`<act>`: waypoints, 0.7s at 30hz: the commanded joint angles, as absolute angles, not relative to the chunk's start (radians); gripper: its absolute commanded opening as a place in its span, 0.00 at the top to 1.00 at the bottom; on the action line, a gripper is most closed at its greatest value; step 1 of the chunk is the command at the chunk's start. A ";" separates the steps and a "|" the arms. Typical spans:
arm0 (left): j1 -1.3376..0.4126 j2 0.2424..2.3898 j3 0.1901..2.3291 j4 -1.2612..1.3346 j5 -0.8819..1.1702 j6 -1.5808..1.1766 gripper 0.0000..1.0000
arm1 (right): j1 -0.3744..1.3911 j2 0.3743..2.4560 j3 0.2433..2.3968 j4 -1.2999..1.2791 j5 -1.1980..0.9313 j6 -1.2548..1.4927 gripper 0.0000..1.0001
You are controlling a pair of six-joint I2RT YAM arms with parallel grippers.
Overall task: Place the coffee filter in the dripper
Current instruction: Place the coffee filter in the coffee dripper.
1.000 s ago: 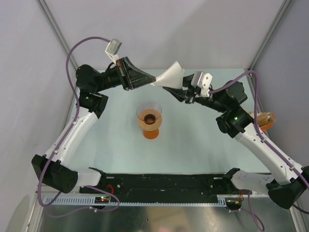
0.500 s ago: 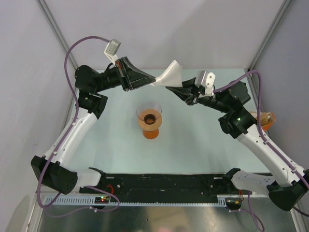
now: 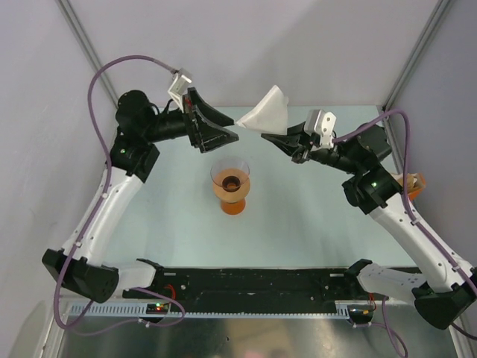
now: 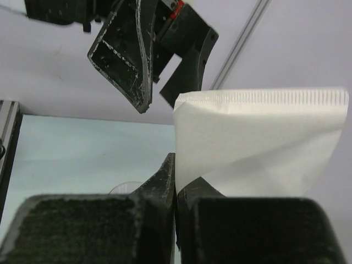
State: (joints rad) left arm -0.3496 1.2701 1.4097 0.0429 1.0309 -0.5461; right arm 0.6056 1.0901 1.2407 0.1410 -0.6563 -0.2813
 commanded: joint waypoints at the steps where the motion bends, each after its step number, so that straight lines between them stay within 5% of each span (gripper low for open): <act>1: -0.331 1.183 1.506 -0.313 0.935 -0.069 0.19 | 0.597 1.048 1.245 0.069 -0.699 -0.338 1.00; 10: -0.488 1.168 1.615 -0.653 0.603 0.522 0.14 | 0.637 1.053 1.291 -0.121 -0.680 -0.439 1.00; 21: -0.653 1.204 1.663 -0.678 0.506 0.573 0.25 | 0.704 1.078 1.362 -0.212 -0.584 -0.484 1.00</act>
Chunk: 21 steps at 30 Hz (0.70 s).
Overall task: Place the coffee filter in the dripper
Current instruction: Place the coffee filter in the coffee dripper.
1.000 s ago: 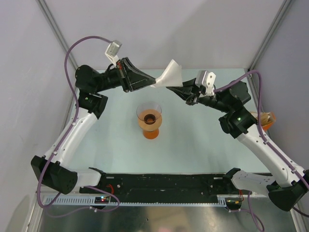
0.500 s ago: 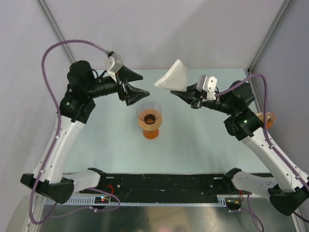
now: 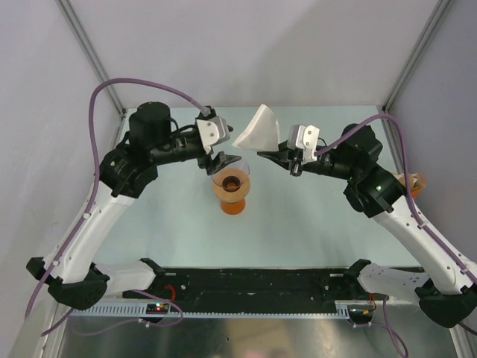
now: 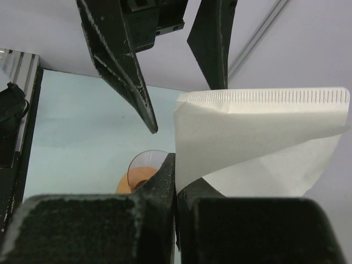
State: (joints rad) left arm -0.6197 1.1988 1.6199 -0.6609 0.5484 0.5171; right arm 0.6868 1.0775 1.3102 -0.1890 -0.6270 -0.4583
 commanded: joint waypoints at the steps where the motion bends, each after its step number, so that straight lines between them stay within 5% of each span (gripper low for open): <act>1: -0.662 1.206 1.664 -0.678 0.508 0.573 0.27 | 0.707 1.079 1.364 -0.214 -0.579 -0.485 1.00; 21: -0.769 1.220 1.644 -0.697 0.410 0.694 0.61 | 0.741 1.132 1.459 -0.309 -0.551 -0.488 1.00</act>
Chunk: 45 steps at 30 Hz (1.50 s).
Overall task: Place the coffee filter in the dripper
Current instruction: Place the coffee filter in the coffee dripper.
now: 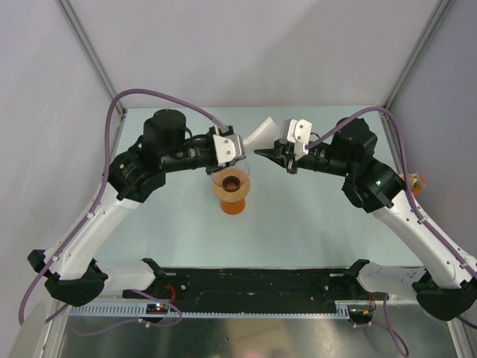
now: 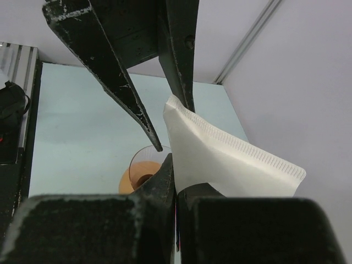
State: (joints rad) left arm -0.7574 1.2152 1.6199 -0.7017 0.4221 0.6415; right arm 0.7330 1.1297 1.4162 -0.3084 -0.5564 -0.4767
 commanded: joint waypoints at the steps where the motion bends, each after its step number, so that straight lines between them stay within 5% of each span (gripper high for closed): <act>1: -0.769 1.221 1.645 -0.697 0.417 0.694 0.63 | 0.741 1.133 1.460 -0.310 -0.551 -0.489 1.00; 9: -0.769 1.225 1.654 -0.696 0.432 0.675 0.63 | 0.745 1.135 1.458 -0.343 -0.555 -0.527 1.00; 15: -0.766 1.231 1.657 -0.694 0.460 0.641 0.92 | 0.745 1.138 1.458 -0.318 -0.547 -0.525 0.99; 19: -0.737 1.238 1.674 -0.668 0.504 0.553 0.99 | 0.732 1.131 1.467 -0.296 -0.547 -0.500 0.85; 24: -0.628 1.199 1.597 -0.424 0.598 0.357 1.00 | 0.651 1.106 1.492 -0.242 -0.604 -0.364 0.46; 33: -0.577 1.058 1.342 -0.001 0.670 0.267 1.00 | 0.510 1.053 1.504 -0.138 -0.656 -0.132 0.18; 45: -0.534 1.046 1.282 0.176 0.905 0.164 1.00 | 0.372 1.106 1.530 0.020 -0.840 0.101 0.24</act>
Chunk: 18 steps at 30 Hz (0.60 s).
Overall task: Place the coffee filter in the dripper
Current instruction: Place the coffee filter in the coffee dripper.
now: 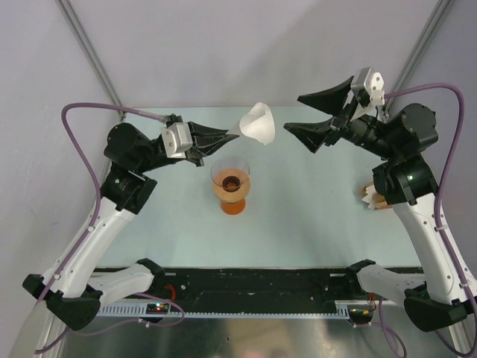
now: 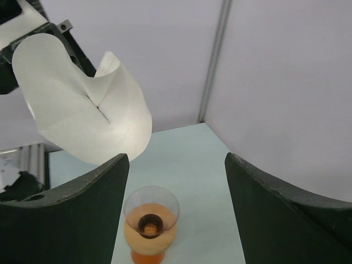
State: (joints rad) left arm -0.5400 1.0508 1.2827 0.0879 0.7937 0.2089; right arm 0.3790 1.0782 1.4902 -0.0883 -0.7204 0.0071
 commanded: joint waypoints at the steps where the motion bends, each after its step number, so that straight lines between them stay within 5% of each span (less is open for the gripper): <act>1: -0.534 1.048 1.283 0.177 0.917 0.161 1.00 | 0.372 1.114 1.533 0.038 -0.859 0.120 0.25; 12: -0.536 1.075 1.293 0.181 0.995 0.108 1.00 | 0.452 1.181 1.569 0.053 -0.949 0.113 0.27; 18: -0.536 1.093 1.299 0.181 1.054 0.046 0.94 | 0.511 1.210 1.614 -0.127 -0.914 -0.078 0.44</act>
